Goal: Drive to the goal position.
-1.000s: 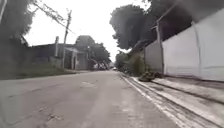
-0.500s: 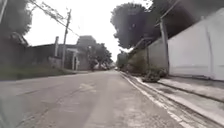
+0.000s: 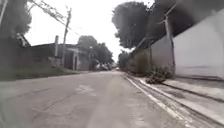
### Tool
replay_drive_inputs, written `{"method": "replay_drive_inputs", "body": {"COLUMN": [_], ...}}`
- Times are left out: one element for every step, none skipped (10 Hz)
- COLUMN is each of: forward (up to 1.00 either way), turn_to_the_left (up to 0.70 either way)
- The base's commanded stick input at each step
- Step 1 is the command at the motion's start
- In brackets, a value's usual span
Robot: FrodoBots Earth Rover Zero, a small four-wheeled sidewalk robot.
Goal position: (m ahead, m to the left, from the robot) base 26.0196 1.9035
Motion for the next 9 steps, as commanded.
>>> {"method": "replay_drive_inputs", "body": {"forward": [0.7,0.7,0.7,0.7,0.7,0.7,0.7,0.7,0.7], "turn_to_the_left": [0.0,0.0,0.0,0.0,0.0,-0.01,-0.05,-0.27,-0.35]}}
